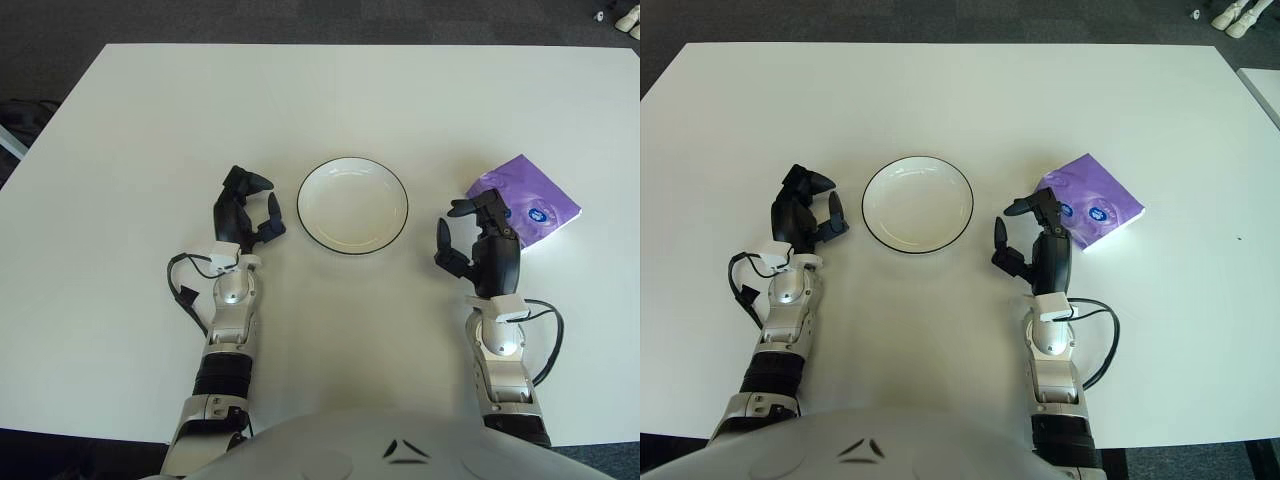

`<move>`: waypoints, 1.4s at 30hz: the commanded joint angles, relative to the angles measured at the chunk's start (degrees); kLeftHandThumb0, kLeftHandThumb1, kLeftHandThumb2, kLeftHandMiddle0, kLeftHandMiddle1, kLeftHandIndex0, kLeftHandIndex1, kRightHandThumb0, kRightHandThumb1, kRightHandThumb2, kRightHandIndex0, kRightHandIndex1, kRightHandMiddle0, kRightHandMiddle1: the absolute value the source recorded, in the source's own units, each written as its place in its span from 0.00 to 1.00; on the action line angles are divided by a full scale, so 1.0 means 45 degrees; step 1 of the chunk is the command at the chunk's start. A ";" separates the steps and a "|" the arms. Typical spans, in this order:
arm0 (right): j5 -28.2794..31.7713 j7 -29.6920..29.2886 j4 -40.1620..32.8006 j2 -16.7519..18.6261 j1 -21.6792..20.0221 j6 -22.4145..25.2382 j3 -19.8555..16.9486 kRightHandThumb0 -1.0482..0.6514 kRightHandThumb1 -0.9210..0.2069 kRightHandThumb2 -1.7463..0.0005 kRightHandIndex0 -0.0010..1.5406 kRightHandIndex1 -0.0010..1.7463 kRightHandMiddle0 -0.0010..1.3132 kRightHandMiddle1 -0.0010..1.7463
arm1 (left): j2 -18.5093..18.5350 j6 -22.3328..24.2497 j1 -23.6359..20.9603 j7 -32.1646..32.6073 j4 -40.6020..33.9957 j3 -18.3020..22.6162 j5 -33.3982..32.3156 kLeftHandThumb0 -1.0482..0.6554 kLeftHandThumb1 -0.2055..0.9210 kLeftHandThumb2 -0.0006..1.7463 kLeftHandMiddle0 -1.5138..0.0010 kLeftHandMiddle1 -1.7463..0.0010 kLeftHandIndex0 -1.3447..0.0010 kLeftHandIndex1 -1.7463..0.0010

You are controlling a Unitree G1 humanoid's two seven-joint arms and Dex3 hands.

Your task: Put the tissue paper into the plate.

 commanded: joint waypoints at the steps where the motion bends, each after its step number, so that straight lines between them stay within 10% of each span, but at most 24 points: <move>1: -0.0145 -0.0347 0.1380 -0.0925 -0.0933 -0.1355 -0.0760 0.40 0.06 0.65 0.18 0.74 0.18 1.00 | 0.0133 0.0065 0.1182 -0.0032 0.1454 0.0000 0.0278 0.34 0.49 0.74 0.37 0.00 0.56 0.00; 6: 0.1100 0.0400 0.4066 -0.2662 -0.2410 -0.3140 -0.1418 0.41 0.01 0.69 0.10 0.69 0.15 1.00 | 0.0130 0.0199 0.1172 0.0075 0.1454 0.0012 0.0312 0.34 0.51 0.72 0.38 0.00 0.58 0.00; 14: 0.1006 0.0035 0.4395 -0.2636 -0.2825 -0.5450 -0.1908 0.23 0.04 0.51 0.01 0.59 0.02 0.78 | 0.0058 0.0394 0.1111 0.0134 0.1427 0.0037 0.0228 0.35 0.52 0.72 0.37 0.00 0.58 0.00; 20: -0.5761 -0.5071 0.1819 -0.0555 -0.2079 -0.1215 -0.3761 0.04 0.00 0.46 0.00 0.25 0.00 0.36 | 0.0060 0.0332 0.1095 0.0102 0.1431 0.0003 0.0281 0.34 0.51 0.72 0.38 0.00 0.58 0.00; 42: -0.6555 -0.7410 0.1458 -0.1471 -0.1721 0.0479 -0.2298 0.00 0.00 0.45 0.00 0.16 0.00 0.24 | 0.0034 0.0409 0.1113 0.0080 0.1374 -0.0083 0.0289 0.34 0.52 0.72 0.37 0.00 0.58 0.00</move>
